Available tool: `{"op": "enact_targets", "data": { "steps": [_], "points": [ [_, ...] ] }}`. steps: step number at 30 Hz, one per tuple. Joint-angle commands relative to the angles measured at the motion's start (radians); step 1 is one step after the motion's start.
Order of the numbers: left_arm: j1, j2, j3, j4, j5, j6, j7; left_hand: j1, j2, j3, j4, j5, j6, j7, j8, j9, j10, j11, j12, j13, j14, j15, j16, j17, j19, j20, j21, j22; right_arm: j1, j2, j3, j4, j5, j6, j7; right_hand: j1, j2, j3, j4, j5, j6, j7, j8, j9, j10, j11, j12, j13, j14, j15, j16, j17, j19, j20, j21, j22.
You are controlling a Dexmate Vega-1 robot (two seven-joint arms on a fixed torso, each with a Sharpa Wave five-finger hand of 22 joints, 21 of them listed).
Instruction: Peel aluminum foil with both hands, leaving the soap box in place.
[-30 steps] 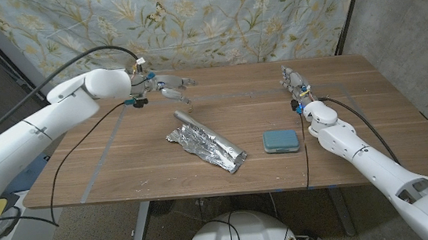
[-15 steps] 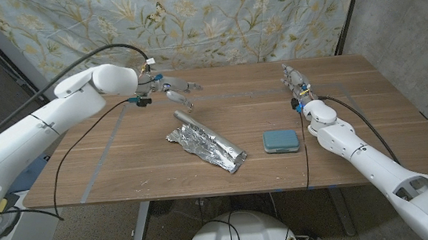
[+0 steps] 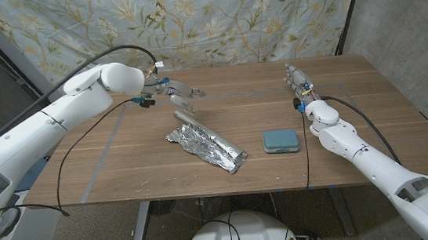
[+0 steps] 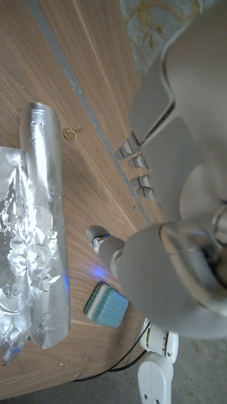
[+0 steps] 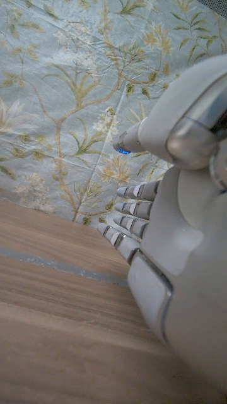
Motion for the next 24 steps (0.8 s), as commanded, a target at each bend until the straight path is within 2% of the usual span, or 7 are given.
{"op": "enact_targets", "data": {
  "steps": [1, 12, 17, 24],
  "points": [
    [-0.063, -0.054, 0.059, 0.035, 0.058, -0.031, -0.089, 0.016, 0.001, -0.003, 0.0, 0.007, -0.021, 0.0, -0.007, 0.004, -0.079, 0.006, 0.003, 0.009, -0.042, 0.006, -0.007, 0.003, -0.015, 0.003, -0.005, 0.005, -0.002, -0.006, 0.008, -0.011, 0.003, -0.02, -0.018, 0.01, -0.003, 0.004, -0.004, 0.001, -0.005, -0.003, 0.006, 0.002, -0.006, -0.004, 0.003, 0.003, -0.007, -0.008, -0.001, 0.003, -0.008, -0.051, 0.0, 0.004],
    [-0.095, -0.08, 0.096, 0.038, 0.089, -0.043, -0.16, 0.027, 0.001, -0.016, 0.008, 0.013, -0.074, 0.006, -0.018, 0.008, -0.121, 0.019, 0.001, 0.03, -0.076, 0.016, -0.011, 0.005, -0.049, 0.009, -0.008, 0.007, -0.017, -0.018, 0.027, -0.039, 0.019, -0.038, -0.035, 0.01, -0.003, 0.003, -0.006, 0.001, -0.017, -0.001, 0.005, 0.002, -0.025, -0.003, 0.0, 0.003, -0.018, -0.006, -0.003, 0.003, -0.017, -0.052, -0.002, 0.004],
    [-0.08, -0.067, 0.083, 0.011, 0.094, -0.03, -0.153, 0.029, 0.0, -0.022, 0.01, 0.015, -0.092, 0.011, -0.02, 0.009, -0.135, 0.021, 0.002, 0.037, -0.085, 0.019, -0.011, 0.006, -0.058, 0.007, -0.007, 0.008, -0.033, -0.031, 0.033, -0.076, 0.011, -0.047, -0.061, 0.01, -0.002, 0.002, -0.006, 0.001, -0.019, 0.0, 0.005, 0.002, -0.027, -0.001, 0.001, 0.003, -0.023, -0.005, -0.003, 0.003, -0.022, -0.05, -0.002, 0.004],
    [-0.039, -0.033, 0.063, -0.049, 0.123, -0.004, -0.124, 0.034, 0.005, -0.026, 0.012, 0.018, -0.106, 0.026, -0.019, 0.011, -0.149, 0.028, 0.004, 0.047, -0.1, 0.027, -0.011, 0.007, -0.069, 0.011, -0.006, 0.008, -0.041, -0.034, 0.037, -0.089, 0.013, -0.059, -0.072, 0.01, -0.002, 0.001, -0.007, 0.001, -0.024, 0.0, 0.005, 0.003, -0.03, 0.002, 0.001, 0.003, -0.026, -0.004, -0.004, 0.003, -0.025, -0.049, -0.003, 0.004]
  ]
}}
